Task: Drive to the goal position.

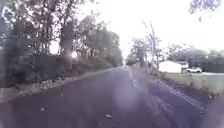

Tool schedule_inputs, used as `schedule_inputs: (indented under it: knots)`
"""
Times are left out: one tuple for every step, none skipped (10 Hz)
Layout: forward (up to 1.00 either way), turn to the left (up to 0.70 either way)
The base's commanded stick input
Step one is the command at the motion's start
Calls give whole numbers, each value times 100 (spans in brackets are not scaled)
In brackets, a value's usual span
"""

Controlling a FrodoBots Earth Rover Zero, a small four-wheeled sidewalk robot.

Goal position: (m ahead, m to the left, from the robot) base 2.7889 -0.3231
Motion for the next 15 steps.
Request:
schedule_inputs:
  knots:
    - [100, -7]
    - [100, -13]
    - [100, -20]
    - [100, -26]
    - [100, -32]
    - [100, -39]
    - [100, -40]
    - [100, -37]
    - [100, -24]
    - [100, -11]
    - [100, 0]
    - [100, 0]
    - [100, 0]
    - [100, 0]
    - [100, 0]
